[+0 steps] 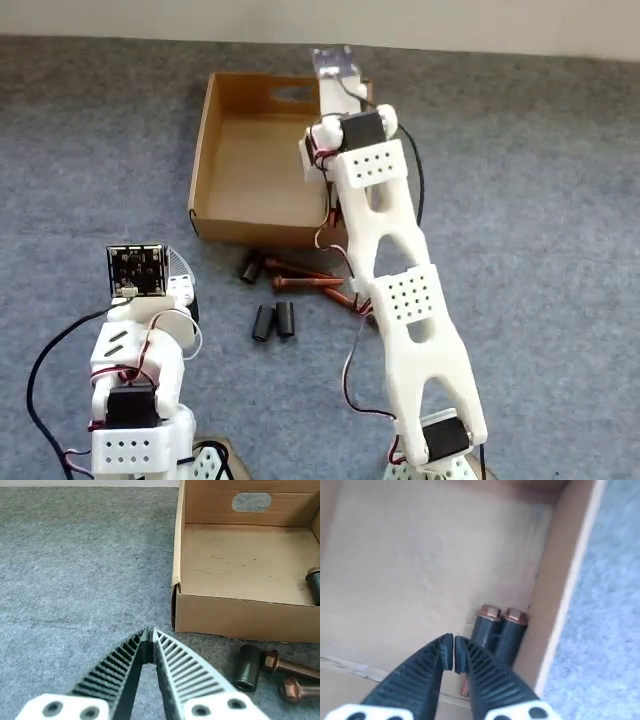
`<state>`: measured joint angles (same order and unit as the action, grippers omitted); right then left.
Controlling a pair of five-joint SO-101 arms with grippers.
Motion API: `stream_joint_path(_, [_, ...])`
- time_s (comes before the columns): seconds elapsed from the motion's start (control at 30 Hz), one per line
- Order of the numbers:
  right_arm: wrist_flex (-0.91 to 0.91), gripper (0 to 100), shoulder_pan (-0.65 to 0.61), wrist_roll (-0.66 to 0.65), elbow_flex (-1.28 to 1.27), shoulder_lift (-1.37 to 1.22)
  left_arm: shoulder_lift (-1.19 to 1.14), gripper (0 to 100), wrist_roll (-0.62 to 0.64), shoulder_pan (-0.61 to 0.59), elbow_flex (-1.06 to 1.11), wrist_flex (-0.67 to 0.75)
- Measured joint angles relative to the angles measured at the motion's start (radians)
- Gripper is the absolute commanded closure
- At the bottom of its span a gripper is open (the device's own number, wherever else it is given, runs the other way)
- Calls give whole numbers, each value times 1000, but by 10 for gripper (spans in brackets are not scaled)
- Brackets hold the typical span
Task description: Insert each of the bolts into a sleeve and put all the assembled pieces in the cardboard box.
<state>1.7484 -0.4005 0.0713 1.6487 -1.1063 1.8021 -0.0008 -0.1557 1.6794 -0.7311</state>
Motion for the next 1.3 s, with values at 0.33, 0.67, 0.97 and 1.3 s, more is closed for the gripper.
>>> stream_joint_path(0.33, [3,992,0,0,2,258,0,962,0,0,0,0])
stream_joint_path(0.67, [3,992,-87,0,-680,924,0,962,0,0,0,0])
stream_joint_path(0.97, [-324,988,-242,0,-1788,1571,0,962,0,0,0,3])
stream_joint_path(1.3, [-724,844,-302,-2,-2513,1754,0,966,17,-183,0,28])
